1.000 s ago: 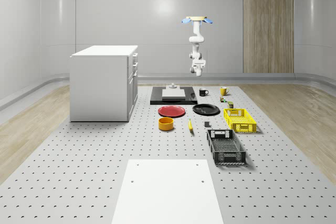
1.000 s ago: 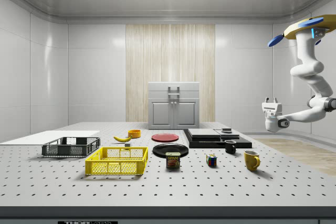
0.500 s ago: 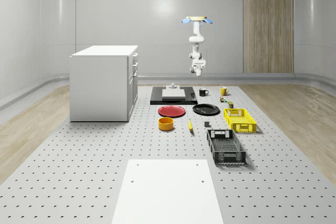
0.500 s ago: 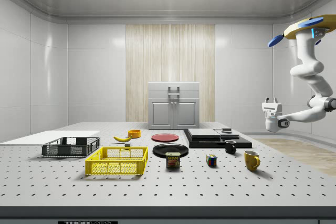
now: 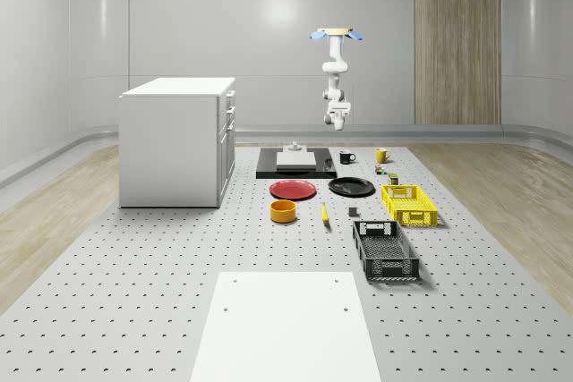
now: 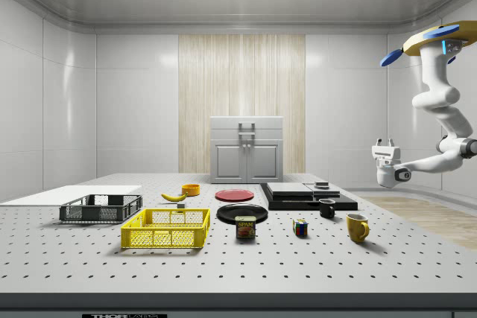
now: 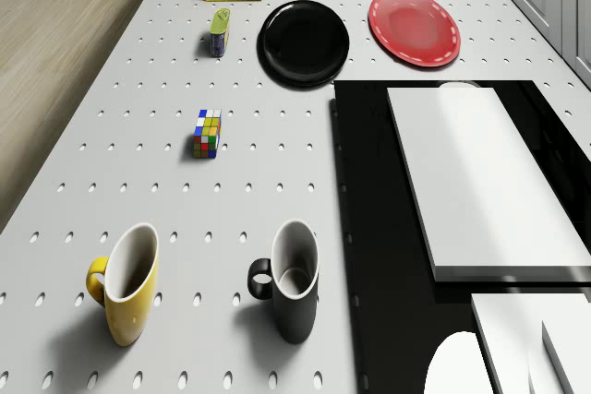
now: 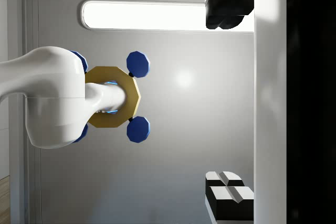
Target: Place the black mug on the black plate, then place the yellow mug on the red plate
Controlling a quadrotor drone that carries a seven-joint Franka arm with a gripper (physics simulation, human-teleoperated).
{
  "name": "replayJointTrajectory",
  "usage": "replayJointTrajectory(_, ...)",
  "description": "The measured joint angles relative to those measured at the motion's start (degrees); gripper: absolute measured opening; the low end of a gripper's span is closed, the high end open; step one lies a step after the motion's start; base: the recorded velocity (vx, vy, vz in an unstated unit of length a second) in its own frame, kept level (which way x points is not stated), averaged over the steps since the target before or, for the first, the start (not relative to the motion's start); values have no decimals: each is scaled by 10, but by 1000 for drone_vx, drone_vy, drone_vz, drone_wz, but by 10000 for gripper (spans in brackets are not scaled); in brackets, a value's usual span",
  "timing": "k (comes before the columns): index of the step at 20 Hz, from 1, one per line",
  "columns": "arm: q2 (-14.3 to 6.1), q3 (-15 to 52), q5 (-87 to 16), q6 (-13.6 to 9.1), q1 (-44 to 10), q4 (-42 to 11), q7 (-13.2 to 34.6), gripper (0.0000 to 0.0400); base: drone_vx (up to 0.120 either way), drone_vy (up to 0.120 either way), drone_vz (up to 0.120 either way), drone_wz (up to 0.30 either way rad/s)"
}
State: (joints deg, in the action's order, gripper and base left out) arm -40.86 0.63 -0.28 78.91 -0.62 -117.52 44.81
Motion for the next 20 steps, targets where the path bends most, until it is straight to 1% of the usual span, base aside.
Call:
replayJointTrajectory(8,-2,10,-14,4,-3,-3,2,400,0,0,0,0)
replayJointTrajectory(13,-4,28,-39,6,-9,-5,5,400,0,0,0,0)
replayJointTrajectory(17,-6,58,-81,8,-18,-10,11,400,0,0,0,0)
replayJointTrajectory(20,-9,97,-136,11,-30,-19,18,400,0,0,0,0)
